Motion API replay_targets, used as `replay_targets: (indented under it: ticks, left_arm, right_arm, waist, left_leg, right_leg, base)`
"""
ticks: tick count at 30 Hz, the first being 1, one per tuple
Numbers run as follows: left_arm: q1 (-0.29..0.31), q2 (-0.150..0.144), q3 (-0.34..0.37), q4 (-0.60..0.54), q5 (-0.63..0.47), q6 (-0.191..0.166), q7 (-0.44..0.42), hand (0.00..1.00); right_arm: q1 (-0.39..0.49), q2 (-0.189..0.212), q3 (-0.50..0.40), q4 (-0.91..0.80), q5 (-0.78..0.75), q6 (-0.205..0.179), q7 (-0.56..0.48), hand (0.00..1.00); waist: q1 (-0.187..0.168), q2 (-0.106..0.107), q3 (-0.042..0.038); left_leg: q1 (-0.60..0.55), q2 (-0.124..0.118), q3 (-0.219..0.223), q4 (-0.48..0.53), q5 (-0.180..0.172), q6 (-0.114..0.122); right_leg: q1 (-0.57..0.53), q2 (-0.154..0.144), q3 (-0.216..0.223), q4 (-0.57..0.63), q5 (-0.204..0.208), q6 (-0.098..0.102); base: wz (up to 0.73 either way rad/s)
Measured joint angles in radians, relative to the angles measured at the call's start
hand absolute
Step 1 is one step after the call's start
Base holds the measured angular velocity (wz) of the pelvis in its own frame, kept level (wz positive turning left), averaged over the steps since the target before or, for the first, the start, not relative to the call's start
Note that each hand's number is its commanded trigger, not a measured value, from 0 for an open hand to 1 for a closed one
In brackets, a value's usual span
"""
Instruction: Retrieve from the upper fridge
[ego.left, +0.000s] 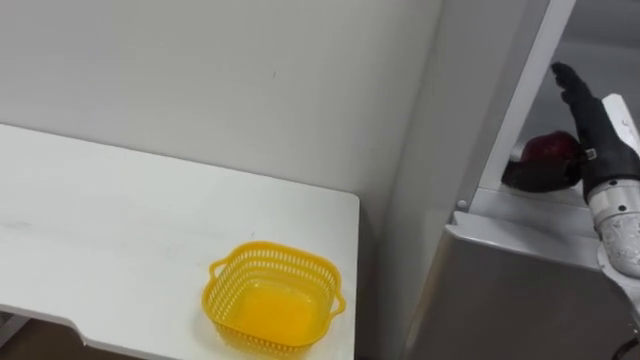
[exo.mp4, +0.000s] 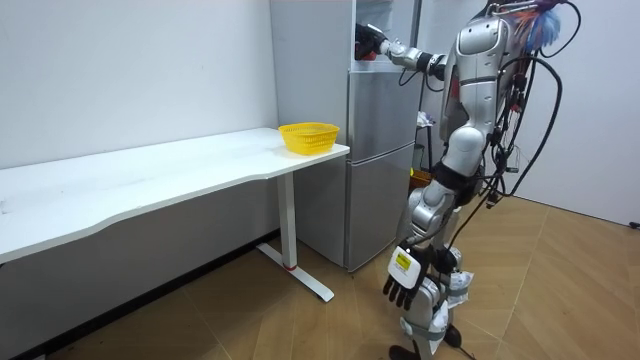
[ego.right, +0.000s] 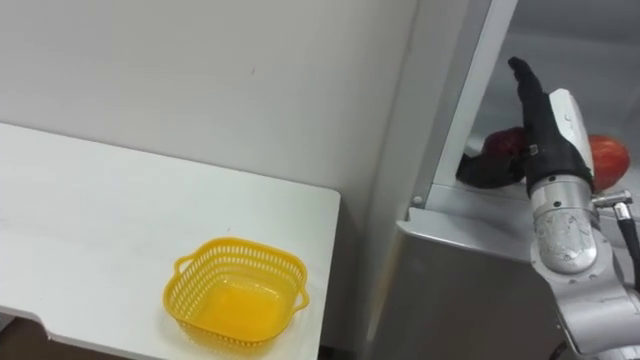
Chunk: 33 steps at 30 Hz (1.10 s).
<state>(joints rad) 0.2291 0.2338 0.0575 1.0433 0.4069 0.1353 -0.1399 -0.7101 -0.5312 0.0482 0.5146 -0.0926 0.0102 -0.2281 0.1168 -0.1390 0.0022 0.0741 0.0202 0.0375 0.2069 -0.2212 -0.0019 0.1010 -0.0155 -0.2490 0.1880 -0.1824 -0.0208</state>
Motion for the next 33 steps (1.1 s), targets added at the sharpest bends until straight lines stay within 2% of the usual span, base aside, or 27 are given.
replay_targets:
  ticks: [11,15,21,25,26,27,28,33]
  left_arm:
    - [0.0,-0.017,-0.001,0.0,0.028,0.027,-0.009,0.0]
    - [0.0,-0.017,-0.004,0.0,0.022,0.037,-0.008,0.0]
    - [-0.002,-0.016,-0.004,0.0,0.022,0.04,-0.004,0.0]
    - [-0.003,-0.016,-0.002,0.0,0.021,0.057,-0.004,0.0]
    - [-0.002,-0.016,-0.002,0.0,0.02,0.06,-0.004,0.0]
    - [-0.001,-0.015,-0.002,0.0,0.019,0.066,-0.004,0.0]
    - [-0.001,-0.015,-0.002,0.001,0.019,0.071,-0.004,0.0]
    - [-0.004,-0.015,-0.004,0.003,0.018,0.078,-0.004,0.0]
  right_arm:
    - [-0.001,-0.008,-0.002,0.064,0.031,-0.007,0.112,0.0]
    - [-0.004,-0.013,-0.002,0.09,0.1,-0.005,0.126,0.0]
    - [-0.058,-0.015,-0.005,0.179,0.212,-0.003,0.18,0.0]
    - [-0.074,-0.018,-0.031,0.22,0.272,0.01,0.22,0.0]
    - [-0.075,-0.018,-0.034,0.225,0.278,0.013,0.226,0.17]
    - [-0.076,-0.019,-0.04,0.23,0.285,0.014,0.238,0.45]
    - [-0.077,-0.02,-0.044,0.239,0.284,0.014,0.251,1.0]
    - [-0.101,-0.02,-0.05,0.292,0.284,0.02,0.293,1.0]
  waist:
    - [0.005,0.017,-0.0025]
    - [0.005,0.017,-0.003]
    - [-0.003,0.017,-0.0033]
    - [-0.006,0.017,-0.0033]
    - [-0.007,0.017,-0.0033]
    - [-0.009,0.017,-0.0033]
    - [-0.01,0.016,-0.0035]
    - [-0.012,0.017,-0.0031]
  left_leg:
    - [0.024,0.0,-0.008,-0.001,0.0,-0.001]
    - [0.025,0.0,-0.008,0.001,0.001,-0.001]
    - [0.026,-0.001,-0.008,0.0,0.001,-0.001]
    - [0.025,-0.001,-0.009,-0.001,0.001,-0.001]
    - [0.025,-0.001,-0.009,-0.001,0.001,-0.001]
    - [0.026,-0.001,-0.011,0.0,0.001,-0.001]
    - [0.029,-0.002,-0.014,0.0,0.001,-0.001]
    - [0.045,-0.002,-0.016,-0.001,0.001,-0.001]
  right_leg:
    - [0.024,0.0,-0.001,-0.001,0.0,0.0]
    - [0.026,0.0,-0.002,-0.003,0.001,-0.001]
    - [0.028,0.0,-0.002,-0.004,0.001,-0.001]
    - [0.031,0.001,0.0,-0.012,0.001,-0.001]
    - [0.033,0.001,-0.001,-0.017,0.001,-0.002]
    - [0.036,0.001,-0.002,-0.019,0.002,-0.002]
    - [0.039,0.001,-0.002,-0.02,0.002,-0.002]
    - [0.055,0.001,-0.004,-0.024,0.002,-0.001]
  base:
    - [0.01]
    - [0.0]
    - [0.0]
    - [0.0]
    - [0.04]
    - [0.05]
    - [0.04]
    - [0.0]
